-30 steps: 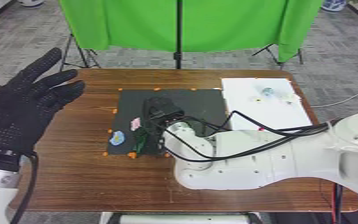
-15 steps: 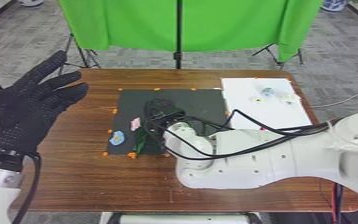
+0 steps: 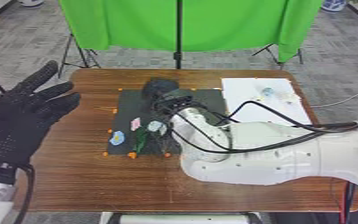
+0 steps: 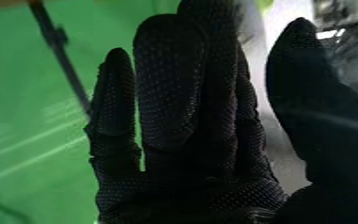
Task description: Arrange flowers
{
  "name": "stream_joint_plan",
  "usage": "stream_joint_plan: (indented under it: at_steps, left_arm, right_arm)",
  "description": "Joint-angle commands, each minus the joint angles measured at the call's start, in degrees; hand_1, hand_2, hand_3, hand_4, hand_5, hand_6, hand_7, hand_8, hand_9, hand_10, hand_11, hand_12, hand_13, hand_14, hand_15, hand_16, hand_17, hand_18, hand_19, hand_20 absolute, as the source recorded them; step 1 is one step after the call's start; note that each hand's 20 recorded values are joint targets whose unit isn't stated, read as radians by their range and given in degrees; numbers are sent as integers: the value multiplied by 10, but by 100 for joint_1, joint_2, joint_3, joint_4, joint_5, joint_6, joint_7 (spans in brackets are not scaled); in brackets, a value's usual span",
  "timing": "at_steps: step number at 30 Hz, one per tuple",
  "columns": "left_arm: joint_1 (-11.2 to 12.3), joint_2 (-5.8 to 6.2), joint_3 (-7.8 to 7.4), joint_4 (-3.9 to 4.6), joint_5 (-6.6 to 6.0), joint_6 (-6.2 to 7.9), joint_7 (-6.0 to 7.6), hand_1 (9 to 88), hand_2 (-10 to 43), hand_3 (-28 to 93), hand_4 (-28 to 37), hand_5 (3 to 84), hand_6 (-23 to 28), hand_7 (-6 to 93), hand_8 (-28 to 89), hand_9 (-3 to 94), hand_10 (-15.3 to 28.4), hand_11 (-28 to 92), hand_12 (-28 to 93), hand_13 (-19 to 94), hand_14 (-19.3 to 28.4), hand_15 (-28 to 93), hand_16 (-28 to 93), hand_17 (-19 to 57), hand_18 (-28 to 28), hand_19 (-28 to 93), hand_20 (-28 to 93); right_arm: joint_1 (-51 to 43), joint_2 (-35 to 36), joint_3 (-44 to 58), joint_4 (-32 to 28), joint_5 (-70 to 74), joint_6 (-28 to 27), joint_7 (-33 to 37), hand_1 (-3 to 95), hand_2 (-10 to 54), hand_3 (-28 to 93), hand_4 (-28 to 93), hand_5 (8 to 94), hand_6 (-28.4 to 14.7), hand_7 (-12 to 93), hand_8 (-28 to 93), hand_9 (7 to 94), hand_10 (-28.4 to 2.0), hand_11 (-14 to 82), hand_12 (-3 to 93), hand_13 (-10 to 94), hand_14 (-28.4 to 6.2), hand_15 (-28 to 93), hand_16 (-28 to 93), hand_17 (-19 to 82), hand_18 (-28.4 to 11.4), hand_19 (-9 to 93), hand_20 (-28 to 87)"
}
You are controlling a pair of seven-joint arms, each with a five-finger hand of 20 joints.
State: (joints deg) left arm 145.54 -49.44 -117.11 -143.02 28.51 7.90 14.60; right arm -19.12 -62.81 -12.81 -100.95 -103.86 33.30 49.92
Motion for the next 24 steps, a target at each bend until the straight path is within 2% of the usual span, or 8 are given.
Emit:
stream_joint_plan:
  at_steps: [1, 4, 9, 12, 14, 17, 19, 24]
  left_arm:
    - [310, -185, -6, -100, 7, 194, 87, 225, 80, 755, -265, 287, 65, 167, -111, 270, 206, 270, 116, 202, 278, 497, -88, -91, 284, 574, 226]
    - [348, -219, 24, -111, 13, 207, 73, 225, 80, 754, -265, 287, 64, 166, -111, 269, 206, 270, 116, 202, 278, 496, -88, -91, 284, 574, 226]
    - [386, -251, 84, -93, -3, 248, 82, 225, 80, 755, -265, 286, 64, 166, -111, 270, 205, 270, 116, 202, 277, 496, -88, -91, 284, 574, 225]
    - [430, -317, 101, -93, 11, 222, 15, 225, 80, 754, -265, 286, 64, 166, -111, 270, 205, 271, 117, 202, 277, 497, -87, -91, 284, 574, 226]
    - [314, -295, 172, -51, -1, 225, -58, 224, 80, 754, -265, 286, 64, 166, -111, 270, 205, 271, 117, 202, 278, 497, -87, -91, 284, 574, 226]
    - [227, -262, 292, -18, -11, 276, -10, 225, 80, 754, -265, 286, 64, 166, -111, 270, 205, 271, 116, 202, 277, 497, -87, -91, 284, 574, 226]
    - [204, -243, 288, 6, -14, 210, -86, 225, 80, 755, -265, 286, 64, 167, -110, 270, 205, 271, 116, 203, 277, 497, -87, -91, 284, 575, 227]
    - [30, -174, 403, 48, -26, 209, -130, 225, 81, 754, -266, 286, 64, 166, -111, 270, 205, 271, 116, 203, 277, 497, -87, -91, 284, 575, 227]
  right_arm:
    - [-453, 1519, 1128, 48, 356, -482, 78, 383, -95, 762, -283, 612, 15, 150, -129, 848, -99, 235, 162, 795, -53, 597, 170, 315, -189, 872, 141]
    - [-988, 2000, 1927, 159, 849, -1135, 78, 344, -95, 760, -283, 550, 7, 135, -121, 784, -126, 210, 147, 764, -72, 594, 162, 298, -200, 860, 135]
    - [-1500, 2554, 2483, 316, 993, -1558, 366, 307, -90, 761, -283, 455, -1, 118, -114, 714, -159, 174, 131, 736, -93, 591, 145, 282, -214, 851, 128]
    - [-1662, 2710, 2512, 386, 874, -1698, 515, 301, -86, 758, -282, 446, -2, 115, -111, 709, -162, 173, 131, 735, -96, 595, 140, 280, -218, 852, 127]
    - [-1698, 2793, 2436, 420, 812, -1775, 623, 302, -85, 759, -282, 449, -1, 117, -111, 715, -162, 175, 131, 741, -96, 597, 138, 282, -219, 855, 127]
    - [-1629, 2834, 2216, 481, 775, -1935, 652, 304, -85, 758, -282, 451, -1, 118, -112, 719, -161, 177, 132, 747, -95, 599, 136, 285, -220, 858, 127]
    - [-1512, 2808, 1964, 519, 718, -1941, 705, 308, -86, 758, -282, 451, 0, 118, -112, 723, -158, 180, 133, 749, -91, 605, 138, 287, -220, 860, 127]
    - [-1507, 2644, 1816, 632, 629, -2056, 568, 312, -89, 759, -282, 447, 4, 119, -113, 728, -156, 190, 137, 749, -88, 628, 144, 289, -218, 863, 125]
